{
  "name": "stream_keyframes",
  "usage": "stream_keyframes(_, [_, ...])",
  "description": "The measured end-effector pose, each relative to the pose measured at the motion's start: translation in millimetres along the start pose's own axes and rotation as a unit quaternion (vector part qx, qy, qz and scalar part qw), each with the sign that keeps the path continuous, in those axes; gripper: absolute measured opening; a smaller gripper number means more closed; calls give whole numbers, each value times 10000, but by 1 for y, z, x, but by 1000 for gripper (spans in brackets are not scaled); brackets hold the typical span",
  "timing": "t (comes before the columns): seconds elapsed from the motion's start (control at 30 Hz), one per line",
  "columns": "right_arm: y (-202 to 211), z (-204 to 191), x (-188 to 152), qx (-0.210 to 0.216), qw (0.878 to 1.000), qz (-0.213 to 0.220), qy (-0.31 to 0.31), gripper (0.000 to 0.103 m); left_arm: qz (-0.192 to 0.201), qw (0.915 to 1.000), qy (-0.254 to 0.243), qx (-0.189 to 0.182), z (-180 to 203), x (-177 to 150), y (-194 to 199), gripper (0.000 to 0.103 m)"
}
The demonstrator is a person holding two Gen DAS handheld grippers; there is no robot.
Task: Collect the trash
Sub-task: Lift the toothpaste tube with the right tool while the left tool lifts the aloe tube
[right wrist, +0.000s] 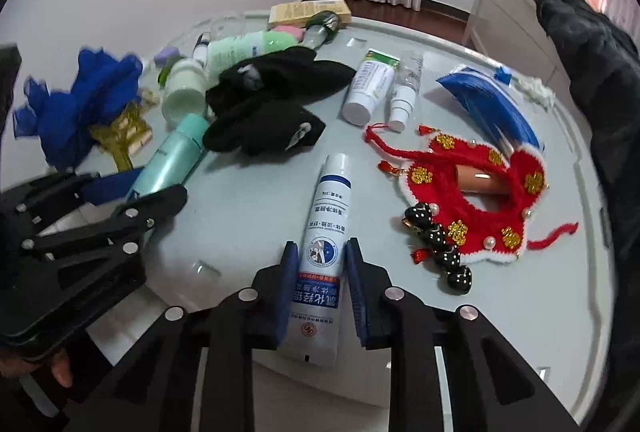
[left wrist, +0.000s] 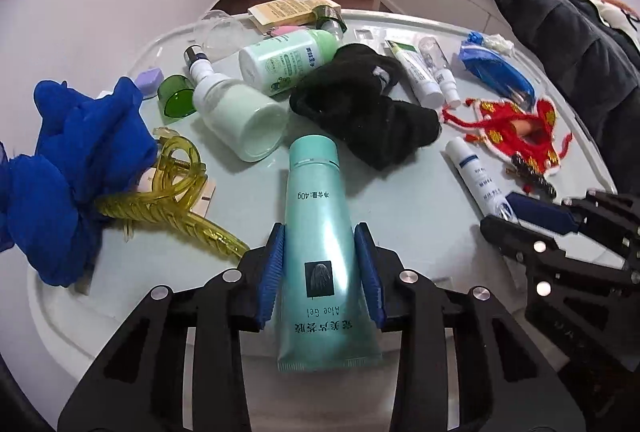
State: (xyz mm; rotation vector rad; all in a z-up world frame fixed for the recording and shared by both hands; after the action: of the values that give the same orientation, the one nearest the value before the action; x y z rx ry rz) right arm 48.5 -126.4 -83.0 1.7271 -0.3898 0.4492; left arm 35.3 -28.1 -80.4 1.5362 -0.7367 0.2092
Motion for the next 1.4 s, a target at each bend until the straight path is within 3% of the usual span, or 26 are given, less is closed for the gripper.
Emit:
stream_keyframes(0.6, [36, 47, 17, 320, 9958, 346, -788, 21, 431, 9990, 108, -25, -11, 5, 34, 35])
stream_keyframes(0.77, [13, 48, 8, 207, 9972, -174, -703, 21, 386, 9992, 50, -69, -10, 5, 33, 35])
stream_keyframes(0.87, [2, 40, 2, -58, 9992, -209, -346, 33, 318, 9994, 74, -148, -8, 3, 28, 35])
stream_keyframes(0.93, [0, 32, 0, -456, 9989, -42, -18, 62, 308, 9994, 39, -166, -6, 3, 28, 35])
stream_keyframes(0.97, [-1, 32, 0, -588, 9982, 25, 74, 67, 309, 9994, 27, -174, -5, 3, 28, 35])
stream_keyframes(1.03, [-2, 43, 4, -226, 9988, -249, -353, 56, 275, 9994, -13, -188, -4, 3, 26, 35])
stream_keyframes(1.07, [-1, 43, 4, -279, 9988, -283, -292, 52, 252, 9995, -12, -194, -3, 2, 25, 35])
stream_keyframes(1.13, [2, 36, 4, -237, 9987, -435, -116, 24, 171, 9996, -14, -239, -2, 1, 22, 35])
stream_keyframes(1.23, [4, 24, 1, -508, 9969, -548, 258, 24, 106, 9995, -38, -288, 1, 0, 19, 35])
stream_keyframes(1.4, [10, 24, 3, -419, 9971, -578, 262, 23, 55, 9994, -106, -332, 6, -1, 16, 35])
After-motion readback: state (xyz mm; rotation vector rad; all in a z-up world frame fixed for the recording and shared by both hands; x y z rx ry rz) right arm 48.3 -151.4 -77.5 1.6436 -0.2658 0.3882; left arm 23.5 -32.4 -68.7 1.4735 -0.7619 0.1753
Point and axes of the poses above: each gripper's, at about its wrist camera, not at the fingertips, and y roughly against the way its jaws point, z to its right, x to its top, the point moved 1 cm from there along -y, roughly the way its jaws point, and after that the axes turned 14 degrees about -y, right-handed, at the moved point
